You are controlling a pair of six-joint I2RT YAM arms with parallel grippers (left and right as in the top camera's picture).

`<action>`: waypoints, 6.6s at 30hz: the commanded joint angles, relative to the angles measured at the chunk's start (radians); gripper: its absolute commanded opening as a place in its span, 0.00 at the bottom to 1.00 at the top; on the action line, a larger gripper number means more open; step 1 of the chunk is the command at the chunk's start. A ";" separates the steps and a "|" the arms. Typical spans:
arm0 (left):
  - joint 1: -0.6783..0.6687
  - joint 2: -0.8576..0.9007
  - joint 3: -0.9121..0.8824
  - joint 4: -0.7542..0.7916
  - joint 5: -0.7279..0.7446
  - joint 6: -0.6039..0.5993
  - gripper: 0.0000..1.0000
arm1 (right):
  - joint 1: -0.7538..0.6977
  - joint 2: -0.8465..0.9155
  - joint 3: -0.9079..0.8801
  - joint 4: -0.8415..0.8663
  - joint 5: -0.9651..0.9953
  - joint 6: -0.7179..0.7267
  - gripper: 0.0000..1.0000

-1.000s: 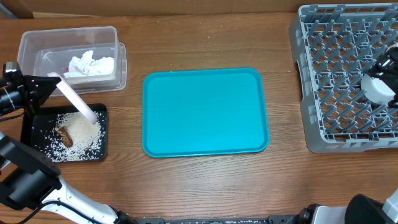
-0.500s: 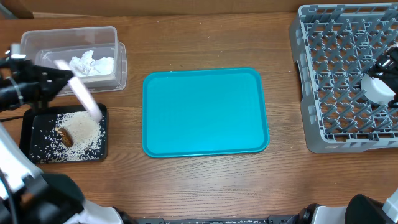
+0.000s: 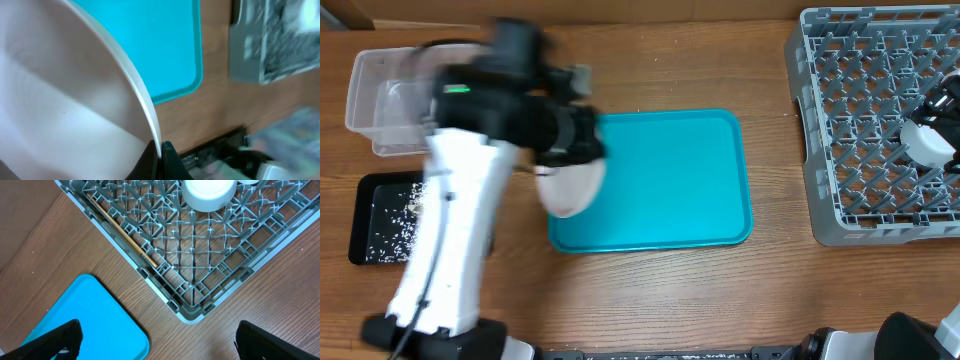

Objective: Sort waste into correct bins and load items into the dishwasher

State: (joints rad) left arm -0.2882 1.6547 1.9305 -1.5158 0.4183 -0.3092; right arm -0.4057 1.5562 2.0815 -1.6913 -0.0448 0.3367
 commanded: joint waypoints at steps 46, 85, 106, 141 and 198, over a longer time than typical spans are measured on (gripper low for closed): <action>0.117 0.509 0.435 -0.174 -0.547 -0.176 1.00 | -0.003 -0.002 0.014 0.006 0.008 0.002 1.00; 0.523 0.511 0.426 -0.174 -0.529 -0.177 1.00 | 0.755 0.072 -0.651 0.591 -0.098 0.097 0.86; 0.523 0.511 0.426 -0.174 -0.529 -0.177 1.00 | 0.913 0.440 -0.767 0.832 -0.053 0.349 0.49; 0.523 0.511 0.426 -0.174 -0.529 -0.177 1.00 | 0.254 0.379 0.071 0.396 0.703 0.225 0.04; 0.523 0.511 0.426 -0.174 -0.529 -0.177 1.00 | 0.451 -0.419 -0.133 -0.002 0.009 0.090 1.00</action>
State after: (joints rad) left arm 0.2356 2.1841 2.3497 -1.6867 -0.1093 -0.4969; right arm 0.0402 1.2327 2.0319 -1.6913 0.0116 0.4324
